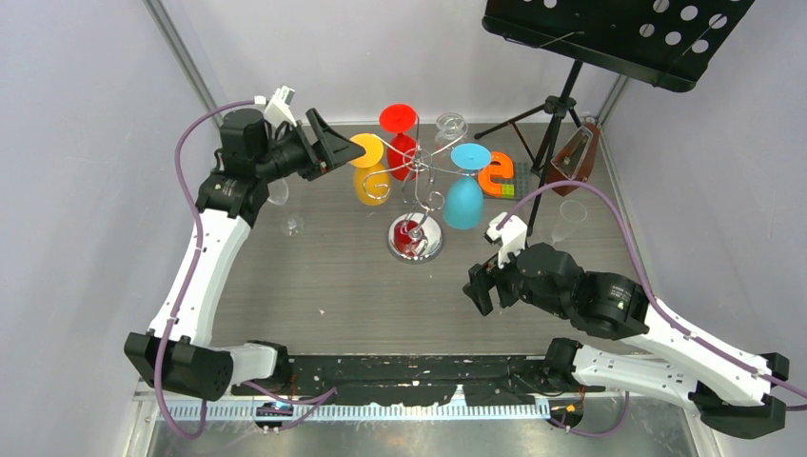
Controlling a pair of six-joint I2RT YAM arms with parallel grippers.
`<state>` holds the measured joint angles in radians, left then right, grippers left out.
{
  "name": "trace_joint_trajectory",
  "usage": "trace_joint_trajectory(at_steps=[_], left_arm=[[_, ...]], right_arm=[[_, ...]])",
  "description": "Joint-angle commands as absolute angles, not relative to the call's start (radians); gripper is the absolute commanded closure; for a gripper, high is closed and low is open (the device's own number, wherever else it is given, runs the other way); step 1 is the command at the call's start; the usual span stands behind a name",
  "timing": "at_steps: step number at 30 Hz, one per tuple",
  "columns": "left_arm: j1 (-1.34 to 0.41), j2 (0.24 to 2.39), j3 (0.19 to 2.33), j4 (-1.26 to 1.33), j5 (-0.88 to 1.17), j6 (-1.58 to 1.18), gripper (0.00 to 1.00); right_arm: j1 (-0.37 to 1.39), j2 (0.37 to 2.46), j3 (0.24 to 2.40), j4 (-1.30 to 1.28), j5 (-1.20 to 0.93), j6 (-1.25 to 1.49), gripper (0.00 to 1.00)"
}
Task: Take the wine glass off the wine glass rack
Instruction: Pick up the wine glass from the wine rack.
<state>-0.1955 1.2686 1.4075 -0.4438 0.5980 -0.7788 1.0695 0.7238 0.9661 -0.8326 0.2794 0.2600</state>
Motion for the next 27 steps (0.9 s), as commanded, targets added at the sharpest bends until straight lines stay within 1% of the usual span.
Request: trace_joint_trajectory(at_steps=[1,15,27], left_arm=[[-0.201,1.283,1.409,-0.378,0.6,-0.782,0.25],[-0.204,1.294,1.441,-0.337,0.655,-0.826,0.39],[-0.207,1.272,1.462,-0.34,0.665,-0.844,0.45]], right_arm=[[1.067,0.719,0.965,-0.81,0.307,0.249,0.15],[1.067,0.722,0.951,-0.792,0.318,0.227,0.15],[1.067,0.711,0.937,-0.788,0.314,0.228,0.14]])
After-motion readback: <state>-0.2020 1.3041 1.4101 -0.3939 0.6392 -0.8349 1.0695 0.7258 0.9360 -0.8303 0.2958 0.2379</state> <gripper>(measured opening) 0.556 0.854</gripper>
